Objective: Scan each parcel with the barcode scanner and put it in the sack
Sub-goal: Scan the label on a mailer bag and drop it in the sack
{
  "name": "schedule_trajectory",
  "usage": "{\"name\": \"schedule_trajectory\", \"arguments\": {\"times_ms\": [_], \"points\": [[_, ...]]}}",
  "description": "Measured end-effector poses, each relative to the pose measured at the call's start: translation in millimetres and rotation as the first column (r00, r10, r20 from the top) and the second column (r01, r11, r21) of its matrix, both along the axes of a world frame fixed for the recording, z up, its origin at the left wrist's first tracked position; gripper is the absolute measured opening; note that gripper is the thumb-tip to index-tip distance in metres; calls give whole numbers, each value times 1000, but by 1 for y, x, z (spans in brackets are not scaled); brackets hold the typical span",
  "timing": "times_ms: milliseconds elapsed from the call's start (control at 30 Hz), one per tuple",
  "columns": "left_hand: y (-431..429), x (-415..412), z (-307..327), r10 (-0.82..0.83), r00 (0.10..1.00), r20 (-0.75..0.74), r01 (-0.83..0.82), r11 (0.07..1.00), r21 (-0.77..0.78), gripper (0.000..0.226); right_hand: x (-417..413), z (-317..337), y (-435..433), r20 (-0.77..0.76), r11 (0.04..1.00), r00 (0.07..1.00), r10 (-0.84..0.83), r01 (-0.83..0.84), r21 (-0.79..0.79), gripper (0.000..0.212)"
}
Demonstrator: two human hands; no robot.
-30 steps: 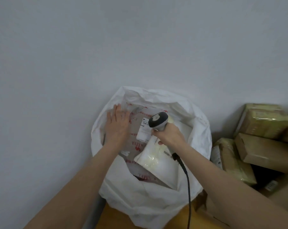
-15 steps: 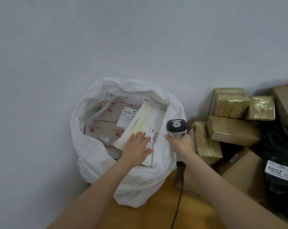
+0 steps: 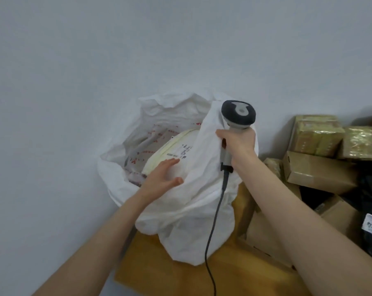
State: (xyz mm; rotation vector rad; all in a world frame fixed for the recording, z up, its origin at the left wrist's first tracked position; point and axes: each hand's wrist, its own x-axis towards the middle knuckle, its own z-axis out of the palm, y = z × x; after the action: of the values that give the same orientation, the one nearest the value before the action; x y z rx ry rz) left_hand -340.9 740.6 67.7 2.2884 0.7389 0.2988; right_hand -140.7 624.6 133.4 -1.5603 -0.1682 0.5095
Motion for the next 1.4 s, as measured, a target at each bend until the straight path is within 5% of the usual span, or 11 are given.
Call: {"name": "schedule_trajectory", "arguments": {"times_ms": [167,233,300,467,567,667,767,867,1033,1267,1400], "points": [[-2,2,-16,-61,981,-182,55,998,-37,40,-13,-7,-18,-46,994,998,49,-54,-99,43],[4,16,-16,-19,977,-213,52,988,147,37,-13,-4,-25,-44,994,997,58,-62,-85,33],[14,28,-19,-55,900,-433,215,919,331,47,-12,0,-30,-38,996,997,60,-62,-61,23],[14,52,-55,32,620,-784,436,817,378,48,-10,-5,-45,-56,1000,998,16,-17,-14,22],[14,51,-60,-31,760,-649,366,846,388,38,-1,-20,-53,-73,995,994,-82,78,-59,30],[40,47,-39,134,940,-312,30,883,469,52,1,-41,-63,-44,970,985,-166,155,-186,43],[73,39,-28,377,870,-317,-286,911,296,73,0,-54,-69,-41,948,978,-207,190,-255,49],[56,44,-42,168,874,-455,-116,983,139,74,1,-58,-64,-53,948,981,-186,165,-272,36],[37,40,-57,83,845,-528,55,969,240,64,-5,-56,-54,-2,938,990,-138,130,-321,24],[48,34,-28,233,923,-306,-21,825,565,69,-16,-45,-55,29,958,988,-150,153,-242,24],[45,37,-19,211,946,-245,-15,786,618,68,-28,-39,-65,-68,975,983,-171,159,-159,18]]}}
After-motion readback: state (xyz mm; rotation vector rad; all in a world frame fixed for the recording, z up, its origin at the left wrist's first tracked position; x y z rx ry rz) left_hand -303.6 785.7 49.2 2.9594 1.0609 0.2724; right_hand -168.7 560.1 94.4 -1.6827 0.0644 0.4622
